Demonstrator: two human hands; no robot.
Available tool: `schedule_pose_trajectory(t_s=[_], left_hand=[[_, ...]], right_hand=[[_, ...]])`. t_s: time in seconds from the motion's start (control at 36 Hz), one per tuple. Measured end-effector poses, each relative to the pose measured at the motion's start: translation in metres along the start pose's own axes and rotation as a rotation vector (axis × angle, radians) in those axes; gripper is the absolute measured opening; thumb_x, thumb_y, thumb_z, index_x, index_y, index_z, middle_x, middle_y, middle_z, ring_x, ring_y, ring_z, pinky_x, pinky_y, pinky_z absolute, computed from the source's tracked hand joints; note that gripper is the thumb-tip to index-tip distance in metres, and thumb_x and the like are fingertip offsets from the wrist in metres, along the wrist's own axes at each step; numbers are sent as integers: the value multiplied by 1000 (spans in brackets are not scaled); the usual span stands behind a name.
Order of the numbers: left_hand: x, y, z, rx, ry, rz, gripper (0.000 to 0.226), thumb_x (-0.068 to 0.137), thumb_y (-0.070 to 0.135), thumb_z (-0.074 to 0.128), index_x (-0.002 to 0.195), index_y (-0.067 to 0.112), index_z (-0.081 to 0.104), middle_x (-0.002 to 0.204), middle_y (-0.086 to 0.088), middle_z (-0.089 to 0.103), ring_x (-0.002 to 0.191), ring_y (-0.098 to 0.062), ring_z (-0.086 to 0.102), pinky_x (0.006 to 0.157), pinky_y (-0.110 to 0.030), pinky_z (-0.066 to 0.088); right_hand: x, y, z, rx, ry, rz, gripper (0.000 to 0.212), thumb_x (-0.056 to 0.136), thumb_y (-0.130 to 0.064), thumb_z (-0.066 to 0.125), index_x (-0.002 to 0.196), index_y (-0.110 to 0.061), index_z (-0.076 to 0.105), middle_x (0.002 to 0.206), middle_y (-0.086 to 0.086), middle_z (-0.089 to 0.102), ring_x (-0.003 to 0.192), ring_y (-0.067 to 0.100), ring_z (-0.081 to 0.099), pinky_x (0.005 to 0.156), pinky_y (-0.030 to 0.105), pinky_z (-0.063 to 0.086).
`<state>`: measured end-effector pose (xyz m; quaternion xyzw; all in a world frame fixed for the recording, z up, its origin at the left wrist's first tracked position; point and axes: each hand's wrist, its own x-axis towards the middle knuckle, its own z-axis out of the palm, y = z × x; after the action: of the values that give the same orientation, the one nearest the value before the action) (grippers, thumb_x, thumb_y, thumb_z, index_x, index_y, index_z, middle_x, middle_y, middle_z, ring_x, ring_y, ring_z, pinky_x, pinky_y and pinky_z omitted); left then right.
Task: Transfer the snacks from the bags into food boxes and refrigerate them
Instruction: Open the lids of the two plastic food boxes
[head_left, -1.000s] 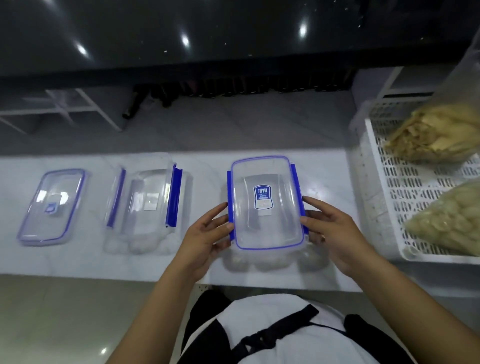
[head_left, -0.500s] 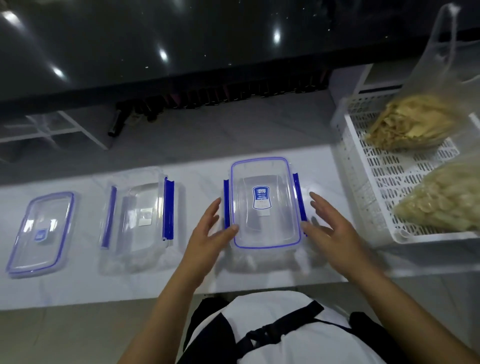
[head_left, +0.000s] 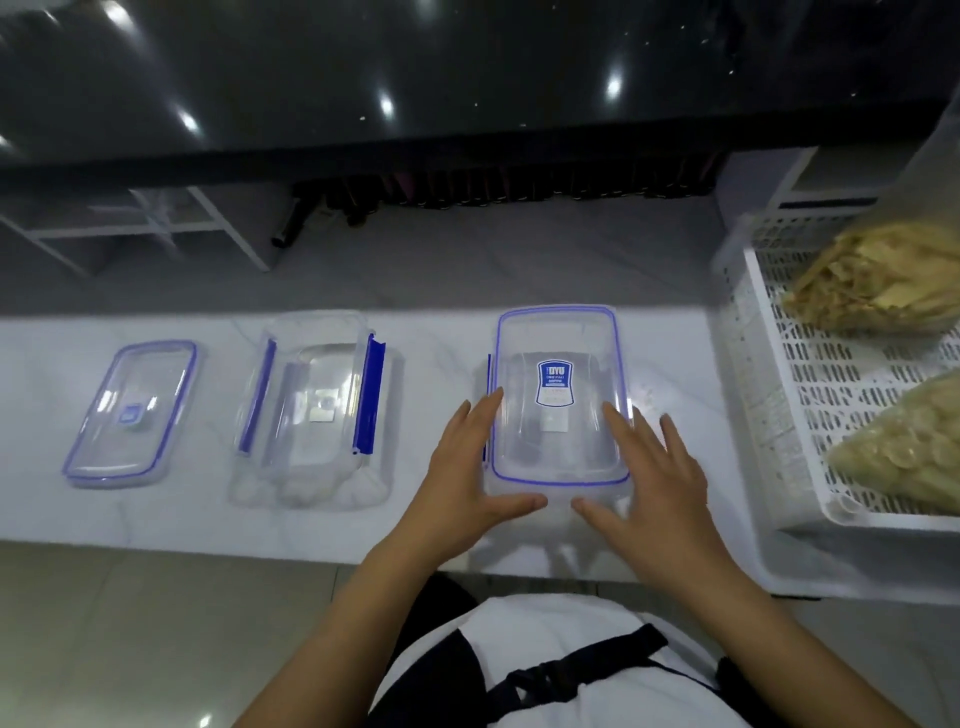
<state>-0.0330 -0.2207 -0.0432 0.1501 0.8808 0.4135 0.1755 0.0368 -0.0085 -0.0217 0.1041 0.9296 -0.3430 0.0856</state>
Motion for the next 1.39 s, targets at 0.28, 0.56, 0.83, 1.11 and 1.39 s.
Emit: schedule_pose_trajectory(t_s=[0.28, 0.56, 0.83, 1.11, 1.39], left_hand=[[-22, 14, -69, 31, 107, -38, 101, 73, 60, 78, 148, 61, 11, 162, 30, 13, 150, 5, 7, 123, -47, 25], [-96, -82, -231, 87, 249, -90, 99, 67, 64, 77, 147, 64, 18, 160, 34, 15, 150, 5, 8, 123, -43, 22], [-130, -238, -371, 97, 236, -149, 103, 70, 43, 89, 152, 49, 26, 156, 23, 31, 146, -9, 27, 120, -42, 29], [-105, -339, -404, 233, 61, -128, 106, 71, 51, 85, 155, 44, 20, 164, 13, 24, 152, -20, 18, 122, -37, 17], [-92, -373, -393, 338, 43, -67, 107, 71, 64, 77, 157, 36, 20, 160, 5, 34, 145, -24, 29, 121, -41, 26]], right_hand=[[16, -56, -9, 7, 11, -183, 84, 81, -58, 68, 146, -58, 15, 165, -8, 22, 155, 18, -4, 122, 45, 6], [40, -204, 80, -14, -115, -454, 83, 84, -54, 68, 143, -62, 11, 163, -18, 18, 153, 11, -7, 123, 42, 5], [66, -359, 233, -50, -215, -426, 86, 89, -54, 63, 147, -59, -1, 168, -11, 4, 154, 13, -11, 125, 43, 4], [82, -392, 323, 27, -299, -190, 88, 88, -49, 68, 154, -51, 9, 168, -11, 5, 155, 17, -2, 124, 43, 9], [88, -389, 356, -148, -238, -143, 89, 92, -57, 58, 157, -42, 0, 169, -6, -2, 155, 22, -9, 123, 45, 1]])
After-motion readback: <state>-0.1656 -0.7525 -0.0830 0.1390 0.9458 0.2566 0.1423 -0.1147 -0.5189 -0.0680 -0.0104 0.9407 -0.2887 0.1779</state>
